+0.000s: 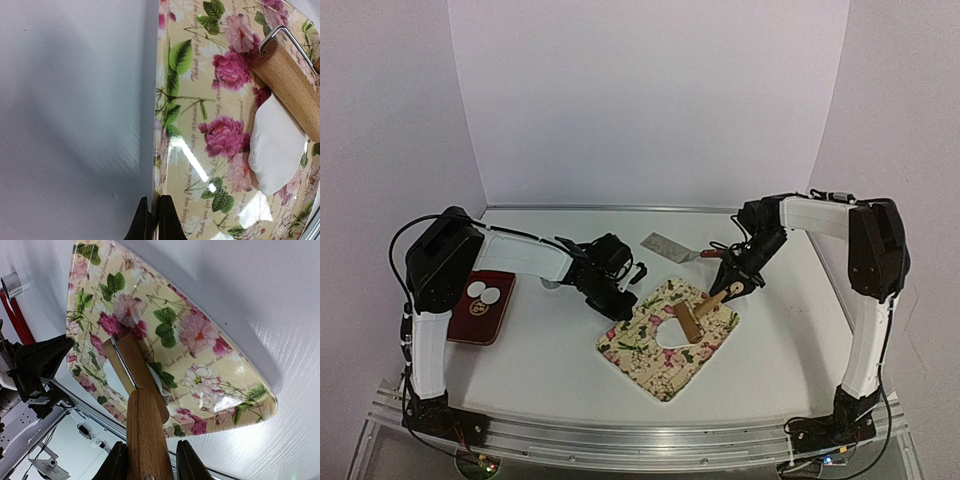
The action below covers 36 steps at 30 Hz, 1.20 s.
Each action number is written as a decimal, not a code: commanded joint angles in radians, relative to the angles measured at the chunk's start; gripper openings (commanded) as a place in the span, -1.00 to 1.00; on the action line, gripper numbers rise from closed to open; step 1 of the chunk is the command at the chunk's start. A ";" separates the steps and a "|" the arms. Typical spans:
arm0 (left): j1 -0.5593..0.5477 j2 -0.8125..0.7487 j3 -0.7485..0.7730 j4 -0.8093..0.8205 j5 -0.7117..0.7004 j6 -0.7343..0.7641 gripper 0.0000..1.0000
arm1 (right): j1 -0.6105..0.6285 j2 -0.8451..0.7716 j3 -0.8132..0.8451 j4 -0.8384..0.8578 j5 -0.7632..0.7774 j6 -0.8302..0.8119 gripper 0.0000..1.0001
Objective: Roll out the dumpling wrappers from the dough
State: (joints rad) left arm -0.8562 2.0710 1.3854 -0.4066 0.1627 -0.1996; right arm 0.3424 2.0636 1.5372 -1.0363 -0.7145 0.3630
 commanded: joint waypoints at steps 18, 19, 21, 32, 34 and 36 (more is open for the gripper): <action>0.048 0.016 -0.019 -0.059 -0.126 -0.005 -1.00 | -0.059 0.109 -0.098 -0.131 0.854 0.036 -1.00; 0.048 0.015 -0.014 -0.061 -0.126 -0.007 -1.00 | -0.060 0.107 -0.092 -0.135 0.859 0.035 -1.00; 0.048 0.014 -0.008 -0.061 -0.124 -0.010 -1.00 | -0.062 0.101 -0.087 -0.139 0.866 0.032 -1.00; 0.048 -0.003 0.056 -0.093 -0.128 -0.033 -0.95 | -0.091 0.031 -0.054 -0.156 0.835 0.004 -1.00; 0.048 -0.010 0.094 -0.117 -0.125 -0.046 -0.77 | -0.091 -0.014 -0.025 -0.151 0.767 -0.034 -1.00; 0.047 -0.021 0.148 -0.148 -0.125 -0.071 -0.51 | -0.090 -0.066 0.008 -0.148 0.659 -0.072 -1.00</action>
State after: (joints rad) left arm -0.8514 2.0693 1.4239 -0.4511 0.1310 -0.2311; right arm 0.2821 1.9669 1.5721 -1.1158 -0.4965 0.3380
